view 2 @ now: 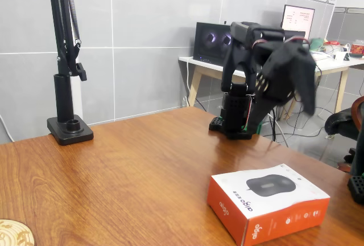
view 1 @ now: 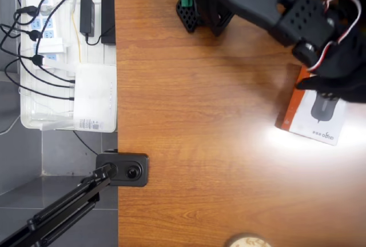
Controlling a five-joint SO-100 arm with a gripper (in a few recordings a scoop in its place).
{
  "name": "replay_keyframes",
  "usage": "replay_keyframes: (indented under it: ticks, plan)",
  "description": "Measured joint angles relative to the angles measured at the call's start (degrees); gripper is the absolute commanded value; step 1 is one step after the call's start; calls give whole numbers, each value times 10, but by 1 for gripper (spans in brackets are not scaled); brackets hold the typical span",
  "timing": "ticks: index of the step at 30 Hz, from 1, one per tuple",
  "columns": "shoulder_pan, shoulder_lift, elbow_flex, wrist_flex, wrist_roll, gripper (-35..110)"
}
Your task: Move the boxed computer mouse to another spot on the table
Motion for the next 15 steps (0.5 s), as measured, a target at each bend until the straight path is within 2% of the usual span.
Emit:
replay_keyframes:
  ticks: [15]
  plan:
    - [-75, -145, 25, 8, -33, 105]
